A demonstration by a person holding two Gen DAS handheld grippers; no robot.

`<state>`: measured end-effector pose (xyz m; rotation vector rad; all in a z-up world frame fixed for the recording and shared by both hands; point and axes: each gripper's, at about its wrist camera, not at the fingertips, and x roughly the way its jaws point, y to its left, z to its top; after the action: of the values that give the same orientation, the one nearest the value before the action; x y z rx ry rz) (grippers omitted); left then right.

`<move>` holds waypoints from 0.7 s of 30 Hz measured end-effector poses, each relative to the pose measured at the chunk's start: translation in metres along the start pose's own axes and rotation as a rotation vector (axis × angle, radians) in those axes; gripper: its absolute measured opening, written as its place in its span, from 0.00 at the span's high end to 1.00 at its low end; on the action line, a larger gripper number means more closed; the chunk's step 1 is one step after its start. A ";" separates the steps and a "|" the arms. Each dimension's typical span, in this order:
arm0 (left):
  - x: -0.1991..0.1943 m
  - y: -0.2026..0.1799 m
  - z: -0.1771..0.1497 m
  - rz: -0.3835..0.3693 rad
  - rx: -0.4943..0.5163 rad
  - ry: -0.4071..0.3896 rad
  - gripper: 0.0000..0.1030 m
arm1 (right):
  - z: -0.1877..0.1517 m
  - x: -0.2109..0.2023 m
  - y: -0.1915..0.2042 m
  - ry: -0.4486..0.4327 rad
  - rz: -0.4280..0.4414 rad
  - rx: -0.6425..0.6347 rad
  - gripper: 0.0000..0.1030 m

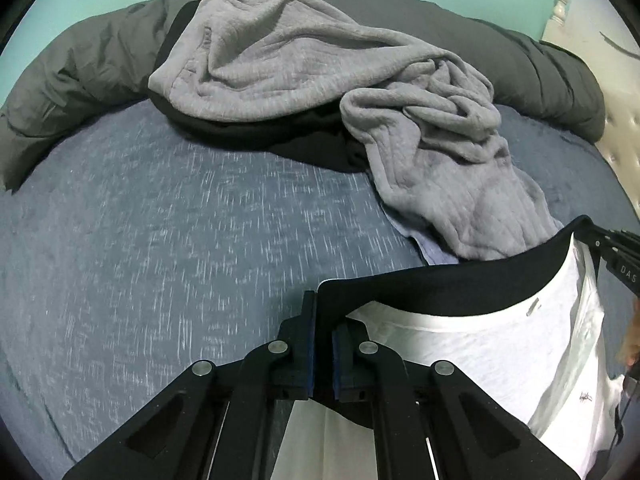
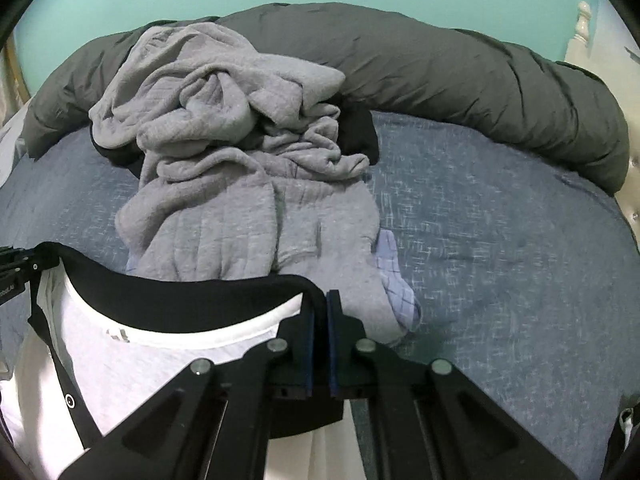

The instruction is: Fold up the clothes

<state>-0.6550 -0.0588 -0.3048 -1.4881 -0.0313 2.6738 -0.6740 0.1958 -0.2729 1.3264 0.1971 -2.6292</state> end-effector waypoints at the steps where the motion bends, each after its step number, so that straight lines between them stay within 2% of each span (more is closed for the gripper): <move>1: 0.006 -0.002 -0.001 0.000 0.004 0.009 0.94 | -0.002 0.004 0.001 0.009 0.009 0.001 0.96; 4: 0.018 -0.006 -0.008 -0.010 0.005 0.031 0.94 | -0.011 0.019 0.003 0.047 0.065 0.016 0.95; 6: 0.026 -0.007 -0.014 -0.023 0.004 0.041 0.94 | -0.016 0.023 0.002 0.045 0.073 0.021 0.95; 8: 0.028 -0.005 -0.017 -0.027 -0.010 0.040 0.89 | -0.019 0.024 -0.001 0.054 0.091 0.044 0.92; 9: 0.028 -0.003 -0.019 -0.028 -0.019 0.039 0.87 | -0.020 0.026 -0.003 0.065 0.104 0.061 0.87; 10: 0.028 -0.002 -0.020 -0.029 -0.027 0.037 0.78 | -0.021 0.026 -0.005 0.073 0.113 0.073 0.83; 11: 0.028 0.000 -0.021 -0.030 -0.036 0.036 0.67 | -0.023 0.025 -0.006 0.071 0.110 0.072 0.74; 12: 0.027 0.002 -0.022 -0.030 -0.047 0.036 0.63 | -0.024 0.022 -0.006 0.068 0.103 0.065 0.66; 14: 0.022 0.003 -0.024 -0.030 -0.057 0.026 0.53 | -0.025 0.017 -0.006 0.064 0.104 0.058 0.63; 17: 0.011 0.002 -0.025 -0.039 -0.053 0.003 0.47 | -0.023 0.006 -0.003 0.050 0.132 0.056 0.50; 21: -0.006 -0.003 -0.025 -0.058 -0.047 -0.017 0.47 | -0.020 -0.009 0.004 0.035 0.143 0.043 0.48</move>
<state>-0.6302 -0.0568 -0.3127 -1.4548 -0.1374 2.6579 -0.6525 0.1973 -0.2775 1.3478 0.0490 -2.5067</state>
